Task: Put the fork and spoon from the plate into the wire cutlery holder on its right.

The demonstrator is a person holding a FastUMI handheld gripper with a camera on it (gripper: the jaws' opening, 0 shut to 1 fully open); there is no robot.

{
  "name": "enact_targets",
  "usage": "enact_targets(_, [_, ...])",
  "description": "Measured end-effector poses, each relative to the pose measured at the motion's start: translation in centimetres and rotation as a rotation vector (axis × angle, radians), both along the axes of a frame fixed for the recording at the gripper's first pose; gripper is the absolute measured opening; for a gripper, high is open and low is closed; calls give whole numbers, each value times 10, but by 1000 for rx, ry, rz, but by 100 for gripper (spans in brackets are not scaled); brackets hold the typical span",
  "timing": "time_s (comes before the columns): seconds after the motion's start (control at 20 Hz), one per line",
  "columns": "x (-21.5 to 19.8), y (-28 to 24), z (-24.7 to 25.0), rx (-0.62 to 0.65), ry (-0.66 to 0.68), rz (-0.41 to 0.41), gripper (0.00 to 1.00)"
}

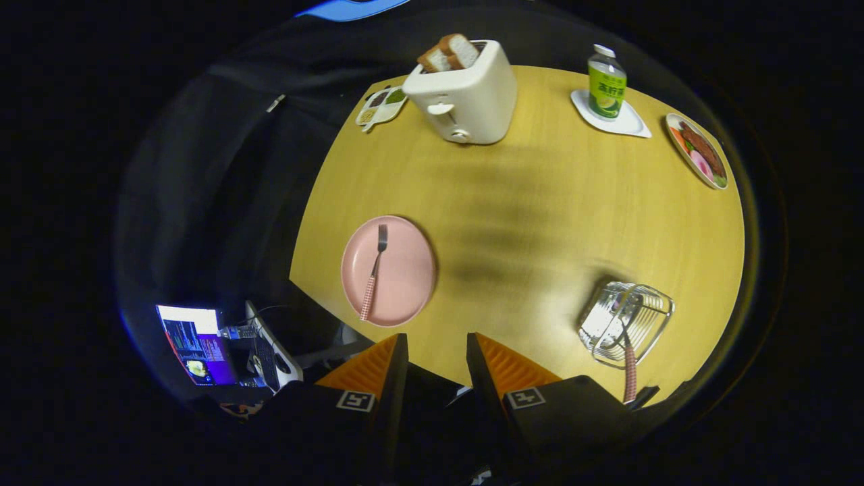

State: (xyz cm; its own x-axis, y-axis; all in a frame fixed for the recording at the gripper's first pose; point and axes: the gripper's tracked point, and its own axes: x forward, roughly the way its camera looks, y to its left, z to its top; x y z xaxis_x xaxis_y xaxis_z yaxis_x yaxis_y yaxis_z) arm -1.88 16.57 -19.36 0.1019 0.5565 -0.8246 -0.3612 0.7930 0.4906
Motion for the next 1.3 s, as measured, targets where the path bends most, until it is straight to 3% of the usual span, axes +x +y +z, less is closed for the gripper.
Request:
enact_targets(0.2, [-18, 75, -24, 18, 45, 39, 55])
enact_targets(0.55, [-23, 161, -80, -24, 104, 21, 55])
enact_targets(1.15, [-28, 197, -151, -144, 146, -22, 55])
enact_targets(1.3, [-24, 198, -155, -153, 133, -36, 47])
